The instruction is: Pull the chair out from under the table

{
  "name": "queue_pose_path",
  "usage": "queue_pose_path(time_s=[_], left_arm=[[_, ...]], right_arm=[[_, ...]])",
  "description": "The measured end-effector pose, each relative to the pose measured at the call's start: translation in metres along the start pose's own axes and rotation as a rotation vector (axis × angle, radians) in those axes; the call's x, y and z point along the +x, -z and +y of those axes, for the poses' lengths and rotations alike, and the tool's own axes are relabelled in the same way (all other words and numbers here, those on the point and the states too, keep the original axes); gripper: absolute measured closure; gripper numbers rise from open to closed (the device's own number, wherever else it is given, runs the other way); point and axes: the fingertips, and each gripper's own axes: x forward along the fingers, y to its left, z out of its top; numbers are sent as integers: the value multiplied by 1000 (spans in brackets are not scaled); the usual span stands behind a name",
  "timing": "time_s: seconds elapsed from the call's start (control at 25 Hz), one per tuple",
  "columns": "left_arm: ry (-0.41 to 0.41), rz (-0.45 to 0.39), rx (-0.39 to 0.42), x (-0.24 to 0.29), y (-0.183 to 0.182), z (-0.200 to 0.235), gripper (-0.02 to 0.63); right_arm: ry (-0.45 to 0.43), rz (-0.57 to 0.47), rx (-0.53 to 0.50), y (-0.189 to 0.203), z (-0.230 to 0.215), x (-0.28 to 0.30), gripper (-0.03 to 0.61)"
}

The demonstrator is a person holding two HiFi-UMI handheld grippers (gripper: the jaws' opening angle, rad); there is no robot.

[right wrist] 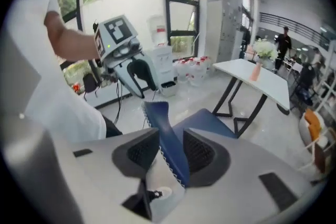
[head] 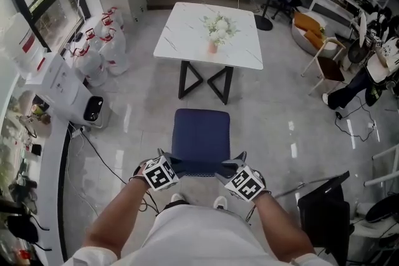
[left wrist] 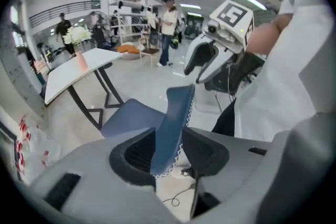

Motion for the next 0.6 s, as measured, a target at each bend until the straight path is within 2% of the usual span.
queue_pose_path(time_s=[0.12,0.24,0.44,0.6], left_arm=[[-57,-152,-77,-33,-30,6,448],[-106,-306,-87,-62,-63,4,456],[-200,-592,-79,-120,-121,0,471],[-226,-748,-104,-159,-147,-2,494]], right_arm=[[36,-175,157,-31,-9,-27,431],[55,-359,252,-65,-12,-59,442],[95,-509,238,-99,-12,-100,447],[116,-579,211,-115,-10,-124,463]])
